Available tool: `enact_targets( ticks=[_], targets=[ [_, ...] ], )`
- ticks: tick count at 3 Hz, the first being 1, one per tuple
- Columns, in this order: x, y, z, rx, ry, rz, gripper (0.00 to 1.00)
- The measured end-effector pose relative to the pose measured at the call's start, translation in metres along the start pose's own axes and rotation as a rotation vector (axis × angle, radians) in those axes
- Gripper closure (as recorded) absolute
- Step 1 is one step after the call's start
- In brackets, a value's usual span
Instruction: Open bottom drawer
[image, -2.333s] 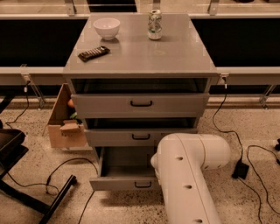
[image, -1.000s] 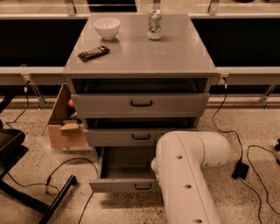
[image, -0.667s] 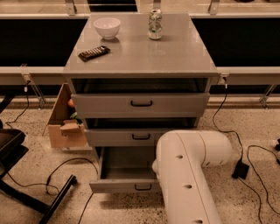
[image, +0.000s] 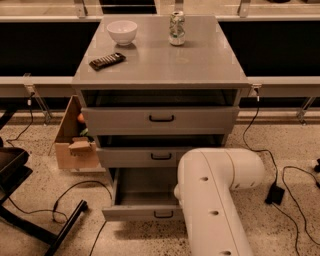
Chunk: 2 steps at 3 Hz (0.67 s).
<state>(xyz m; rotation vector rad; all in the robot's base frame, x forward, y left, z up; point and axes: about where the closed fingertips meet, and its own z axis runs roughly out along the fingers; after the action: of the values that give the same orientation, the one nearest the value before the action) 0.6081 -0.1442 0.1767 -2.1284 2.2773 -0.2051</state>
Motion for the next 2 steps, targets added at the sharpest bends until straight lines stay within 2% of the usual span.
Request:
enact_targets(
  ticks=[2],
  targets=[
    [0.0000, 0.0056, -0.0004, 0.007, 0.002, -0.001, 1.00]
  ],
)
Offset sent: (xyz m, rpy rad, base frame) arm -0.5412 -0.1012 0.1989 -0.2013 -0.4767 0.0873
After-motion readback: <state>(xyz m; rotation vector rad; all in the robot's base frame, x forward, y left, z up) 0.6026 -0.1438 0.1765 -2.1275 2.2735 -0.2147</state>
